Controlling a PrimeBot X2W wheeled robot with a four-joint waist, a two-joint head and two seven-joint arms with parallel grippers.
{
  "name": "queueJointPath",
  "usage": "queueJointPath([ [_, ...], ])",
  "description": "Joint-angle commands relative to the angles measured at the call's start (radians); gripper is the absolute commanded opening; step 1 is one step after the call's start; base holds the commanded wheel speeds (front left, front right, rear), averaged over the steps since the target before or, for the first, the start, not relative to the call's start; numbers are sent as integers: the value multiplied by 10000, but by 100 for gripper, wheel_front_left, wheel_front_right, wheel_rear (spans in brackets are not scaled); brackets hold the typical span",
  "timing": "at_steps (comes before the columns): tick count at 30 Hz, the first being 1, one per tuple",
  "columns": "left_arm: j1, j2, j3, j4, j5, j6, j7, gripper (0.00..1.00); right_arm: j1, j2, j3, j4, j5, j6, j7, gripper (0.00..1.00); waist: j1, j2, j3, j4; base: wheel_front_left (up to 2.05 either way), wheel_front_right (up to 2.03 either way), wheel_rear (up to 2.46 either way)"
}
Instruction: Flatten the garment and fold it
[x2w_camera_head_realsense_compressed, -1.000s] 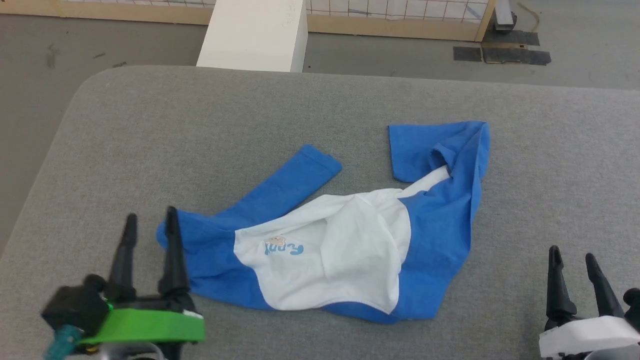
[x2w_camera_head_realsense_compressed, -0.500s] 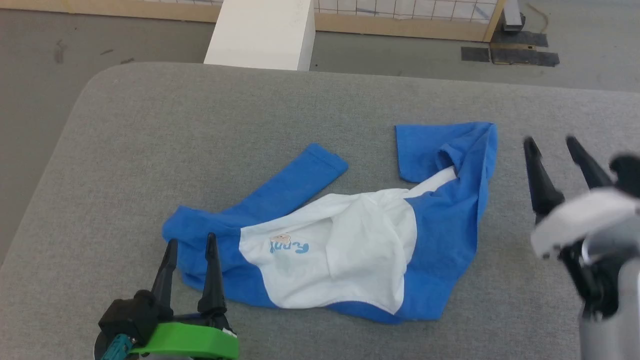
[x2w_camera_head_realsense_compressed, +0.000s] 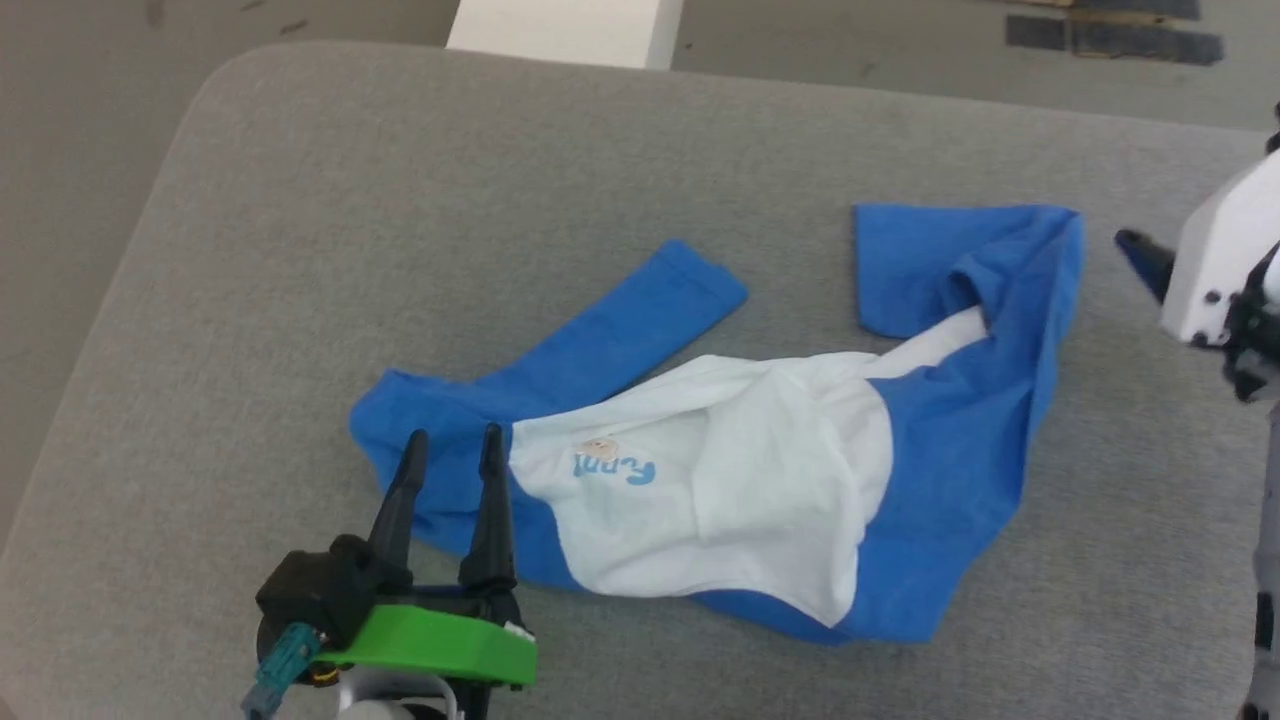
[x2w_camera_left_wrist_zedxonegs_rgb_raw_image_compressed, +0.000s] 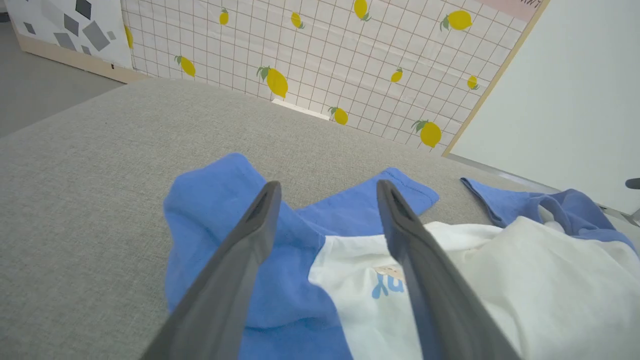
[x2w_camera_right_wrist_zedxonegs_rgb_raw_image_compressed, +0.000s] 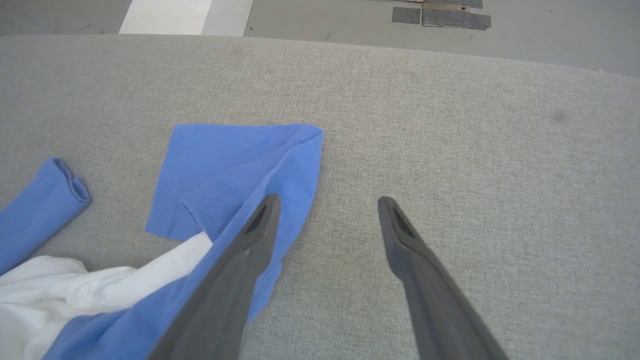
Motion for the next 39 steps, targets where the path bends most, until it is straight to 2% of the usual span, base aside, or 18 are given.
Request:
queueJointPath([
  [1, -182, -34, -103, 57, -165, 60, -44, 100, -304, 86, -136, 118, -184, -13, 105, 100, 0, 0, 588, 625, 0, 0, 0],
  [11, -521, -35, -807, 206, -416, 111, -45, 100, -445, -72, -534, 1044, -1302, -13, 524, 100, 0, 0, 1129, 1645, 0, 0, 0],
  [15, -614, -35, -1006, 243, -536, 143, -45, 100, -457, -109, -701, 1220, -1599, -13, 424, 100, 0, 0, 1289, 1824, 0, 0, 0],
  [16, -631, -35, -1041, 266, -563, 142, -45, 100, -472, -119, -734, 1244, -1657, -13, 360, 56, 0, 0, 1306, 1837, 0, 0, 0],
  [17, -651, -35, -1079, 298, -597, 136, -45, 100, -490, -152, -706, 1248, -1702, -13, 231, 30, 0, 0, 1321, 1844, 0, 0, 0],
  [18, -670, -35, -1103, 322, -615, 131, -45, 100, -519, -178, -726, 1239, -1724, -13, 86, 0, 0, 0, 1329, 1838, 0, 0, 0],
  [24, -753, -35, -1060, 466, -662, 88, -45, 100, -830, -162, -801, 1380, -1690, -13, -1029, 0, 0, 0, 1089, 1472, 0, 0, 0],
  [31, -471, -35, -574, 617, -405, 7, -45, 100, -1152, 24, -902, 1203, -759, -13, -2400, 0, 0, 0, 27, 637, 0, 0, 0],
  [35, -101, -35, -229, 679, -217, -54, -45, 100, -687, -279, -1465, 527, -109, -13, -2791, 0, 0, 0, -630, 218, 0, 0, 0],
  [39, 305, -35, 103, 649, -93, -88, -45, 100, 492, -543, -2606, -908, 626, -13, -2615, 0, 0, 0, -1019, -143, 0, 0, 0],
])
